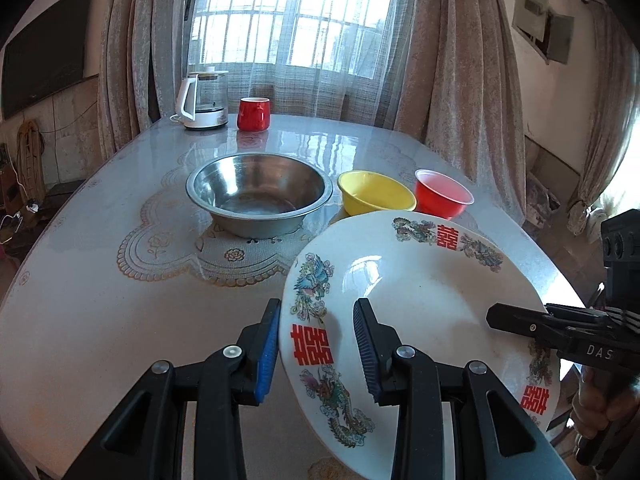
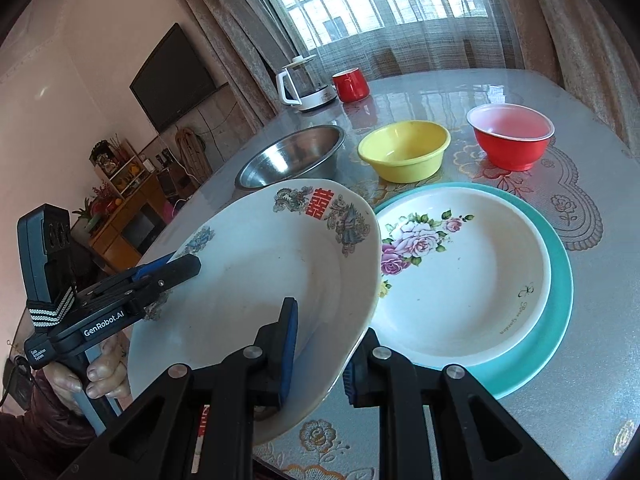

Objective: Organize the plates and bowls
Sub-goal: 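Carry the large bowl and lower it onto the rose-print plate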

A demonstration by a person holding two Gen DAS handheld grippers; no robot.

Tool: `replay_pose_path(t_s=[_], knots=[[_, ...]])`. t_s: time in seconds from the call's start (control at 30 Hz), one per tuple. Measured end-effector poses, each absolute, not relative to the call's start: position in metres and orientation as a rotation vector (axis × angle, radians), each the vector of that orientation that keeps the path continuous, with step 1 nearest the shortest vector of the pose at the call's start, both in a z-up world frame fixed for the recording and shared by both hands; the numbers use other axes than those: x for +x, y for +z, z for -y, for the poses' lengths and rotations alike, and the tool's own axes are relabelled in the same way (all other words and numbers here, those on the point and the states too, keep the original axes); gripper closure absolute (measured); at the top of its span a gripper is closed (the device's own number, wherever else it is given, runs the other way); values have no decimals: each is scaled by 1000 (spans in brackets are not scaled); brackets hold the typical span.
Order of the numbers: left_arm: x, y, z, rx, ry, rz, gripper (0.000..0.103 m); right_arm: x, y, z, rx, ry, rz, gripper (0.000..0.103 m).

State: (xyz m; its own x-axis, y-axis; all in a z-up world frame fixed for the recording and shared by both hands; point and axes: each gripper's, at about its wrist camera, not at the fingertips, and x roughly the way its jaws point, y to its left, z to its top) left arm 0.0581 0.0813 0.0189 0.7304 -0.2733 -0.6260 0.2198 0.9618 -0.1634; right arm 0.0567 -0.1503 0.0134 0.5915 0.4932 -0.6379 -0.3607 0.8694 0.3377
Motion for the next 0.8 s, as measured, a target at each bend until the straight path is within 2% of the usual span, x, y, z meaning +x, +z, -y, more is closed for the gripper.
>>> replay_pose_path(t_s=[0.43, 0.8], knots=[[119, 11, -1, -82, -393, -768, 67, 84, 13, 227, 192, 302, -812, 82], [140, -10, 17, -76, -385, -833, 67, 103, 1, 235, 120, 214, -828, 81]])
